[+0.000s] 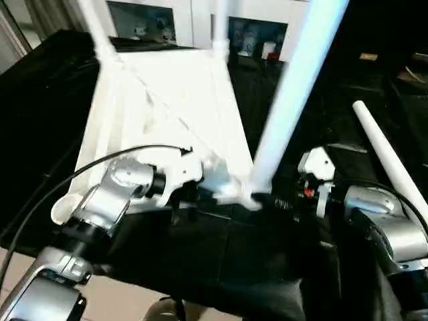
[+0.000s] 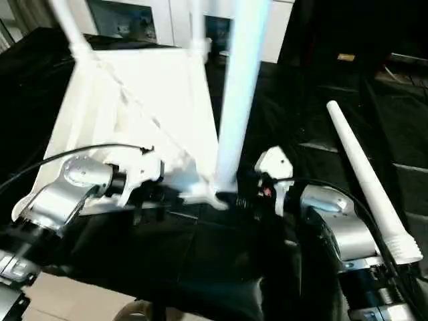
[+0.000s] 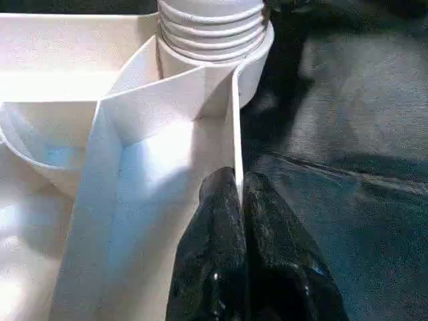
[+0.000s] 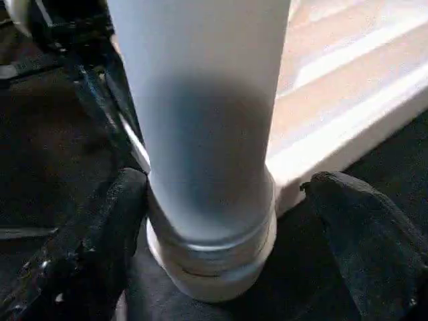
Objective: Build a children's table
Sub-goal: Rotate leg to tighten
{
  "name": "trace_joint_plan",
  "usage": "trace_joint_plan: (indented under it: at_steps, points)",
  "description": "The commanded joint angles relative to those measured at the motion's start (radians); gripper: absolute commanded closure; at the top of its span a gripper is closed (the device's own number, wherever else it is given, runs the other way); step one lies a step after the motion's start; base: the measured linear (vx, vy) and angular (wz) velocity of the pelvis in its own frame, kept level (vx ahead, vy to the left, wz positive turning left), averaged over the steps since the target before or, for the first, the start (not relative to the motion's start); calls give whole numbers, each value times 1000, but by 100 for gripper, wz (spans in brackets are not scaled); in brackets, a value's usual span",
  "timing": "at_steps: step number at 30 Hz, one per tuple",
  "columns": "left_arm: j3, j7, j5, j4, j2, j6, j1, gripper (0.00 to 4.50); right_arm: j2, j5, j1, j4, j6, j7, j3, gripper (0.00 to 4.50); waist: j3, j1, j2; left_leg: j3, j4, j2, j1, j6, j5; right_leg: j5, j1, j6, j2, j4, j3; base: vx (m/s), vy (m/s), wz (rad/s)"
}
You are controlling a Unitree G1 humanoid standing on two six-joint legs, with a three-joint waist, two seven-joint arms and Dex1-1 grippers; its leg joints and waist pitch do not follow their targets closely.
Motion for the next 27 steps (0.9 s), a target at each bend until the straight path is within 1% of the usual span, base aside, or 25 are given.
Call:
trace_joint_plan:
  at_steps: [1, 3, 6, 9, 15, 16, 17, 18, 19, 20, 24, 25, 27]
  points:
    - [-44, -70, -20, -40, -3, -3, 18, 450, -25, 13, 10, -24, 0, 21, 1, 37, -69, 0, -3, -20, -53, 56, 33, 106, -113, 58, 53, -303, -74, -48, 36, 0, 0, 0]
    - [-42, -78, -23, -42, 0, -9, 22, 450, -28, 8, 10, -22, -2, 40, 10, 37, -69, 1, -4, -19, -52, 55, 33, 105, -114, 51, 53, -298, -73, -48, 36, 0, 0, 0]
    - [-39, -85, -21, -42, -2, -10, 23, 450, -24, -3, 0, -1, -14, 48, 26, 37, -68, 3, -3, -20, -52, 55, 33, 99, -124, 19, 51, -293, -73, -51, 36, 0, 0, 0]
    - [-39, -86, -22, -41, -3, -8, 20, 450, -19, -5, -6, 8, -16, 54, 34, 37, -67, 4, -2, -20, -52, 55, 33, 92, -127, 10, 50, -291, -73, -51, 36, 0, 0, 0]
    - [-41, -83, -23, -34, -5, -9, 14, 450, -13, -12, -13, 21, -20, 70, 44, 37, -70, 8, -2, -19, -49, 54, 33, 98, -112, 37, 50, -293, -71, -47, 36, 0, 0, 0]
    - [-41, -83, -22, -30, -7, -11, 12, 450, -12, -11, -16, 25, -20, 73, 44, 37, -73, 10, -3, -19, -48, 54, 34, 99, -108, 42, 51, -293, -70, -46, 36, 0, 0, 0]
    - [-40, -83, -22, -27, -8, -13, 11, 450, -11, -11, -18, 28, -21, 75, 44, 52, -73, 12, -3, -19, -48, 54, 34, 101, -101, 53, 51, -295, -71, -45, 36, 0, 0, 0]
    - [-38, -85, -20, -23, -9, -14, 10, 450, -9, -9, -21, 32, -20, 77, 45, 52, -75, 14, -1, -19, -47, 54, 33, 104, -96, 62, 52, -298, -71, -43, 35, 0, 0, 0]
    - [-37, -85, -19, -19, -9, -16, 8, 450, -7, -8, -24, 35, -20, 79, 45, 52, -75, 14, -2, -19, -46, 54, 33, 105, -95, 64, 51, -299, -70, -43, 35, 0, 0, 0]
    - [-37, -85, -19, -18, -9, -17, 8, 450, -7, -8, -24, 35, -20, 79, 45, 74, -75, 15, -3, -19, -46, 53, 32, 106, -95, 66, 52, -300, -70, -42, 35, 0, 0, 0]
    - [-34, -85, -18, -12, -7, -18, 5, 450, -4, -7, -30, 46, -23, 81, 47, 89, -77, 16, -4, -20, -45, 53, 32, 106, -94, 61, 53, -299, -71, -41, 34, 0, 0, 0]
    - [-34, -85, -18, -12, -7, -18, 5, 450, -4, -7, -30, 46, -23, 81, 47, 104, -78, 16, -5, -20, -45, 53, 31, 105, -95, 58, 54, -299, -71, -41, 34, 0, 0, 0]
    - [-32, -86, -16, -10, -6, -19, 4, 450, -1, -9, -32, 53, -26, 84, 48, 120, -79, 17, -3, -20, -44, 53, 32, 104, -96, 55, 53, -300, -71, -41, 34, 0, 0, 0]
